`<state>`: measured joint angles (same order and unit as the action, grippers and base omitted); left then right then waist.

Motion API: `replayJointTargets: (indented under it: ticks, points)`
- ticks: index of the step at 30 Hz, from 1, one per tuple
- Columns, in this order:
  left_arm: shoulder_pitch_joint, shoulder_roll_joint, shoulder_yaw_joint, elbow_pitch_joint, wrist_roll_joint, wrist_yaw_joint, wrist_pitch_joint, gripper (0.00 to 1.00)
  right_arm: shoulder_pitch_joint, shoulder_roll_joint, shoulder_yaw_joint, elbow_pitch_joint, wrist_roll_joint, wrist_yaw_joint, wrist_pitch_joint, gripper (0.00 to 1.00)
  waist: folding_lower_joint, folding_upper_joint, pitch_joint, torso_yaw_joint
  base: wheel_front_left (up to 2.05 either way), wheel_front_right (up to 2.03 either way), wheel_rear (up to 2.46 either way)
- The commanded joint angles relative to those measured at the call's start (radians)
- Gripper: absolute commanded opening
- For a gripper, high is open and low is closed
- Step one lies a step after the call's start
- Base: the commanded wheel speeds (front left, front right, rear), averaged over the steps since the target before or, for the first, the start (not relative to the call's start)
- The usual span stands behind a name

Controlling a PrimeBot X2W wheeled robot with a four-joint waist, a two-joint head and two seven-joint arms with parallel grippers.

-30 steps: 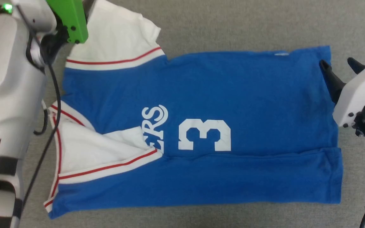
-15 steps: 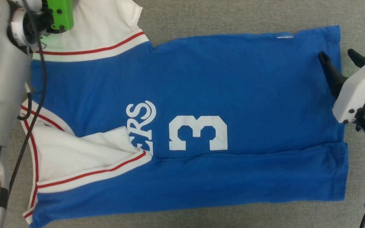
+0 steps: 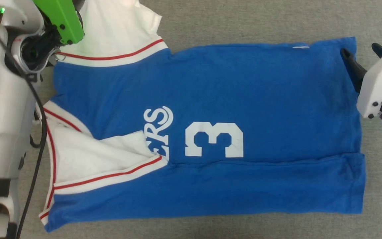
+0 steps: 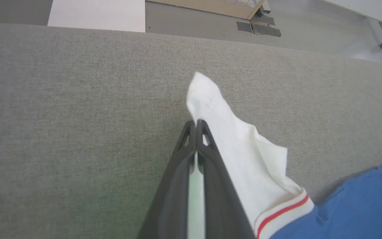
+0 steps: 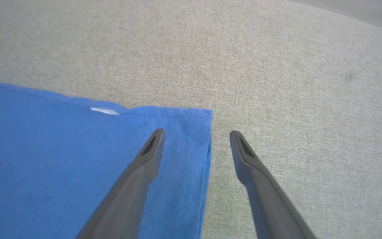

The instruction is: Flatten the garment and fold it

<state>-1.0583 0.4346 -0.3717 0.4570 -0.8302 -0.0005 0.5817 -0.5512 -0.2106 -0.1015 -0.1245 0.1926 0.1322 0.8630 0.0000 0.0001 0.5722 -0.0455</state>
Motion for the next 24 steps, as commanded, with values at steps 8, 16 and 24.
replayJointTargets:
  ticks: [8,16,24]
  points:
    - [0.126,0.024,0.046,-0.202,-0.037,0.012,-0.06,0.0,-0.112,-0.068,0.052,0.106,-0.07,-0.002,0.152,1.0,0.0,-0.0001,0.018,0.053,0.0,0.0,0.0]
    - [0.167,0.036,0.049,-0.293,-0.039,0.027,-0.064,0.0,-0.141,-0.065,0.076,0.18,-0.072,-0.002,0.259,0.0,0.0,-0.0001,0.029,0.068,0.0,0.0,0.0]
    - [0.216,0.046,0.055,-0.325,-0.052,0.003,-0.093,0.0,-0.111,-0.04,0.032,0.148,-0.048,-0.002,0.163,0.0,0.0,-0.0001,-0.078,0.064,0.0,0.0,0.0]
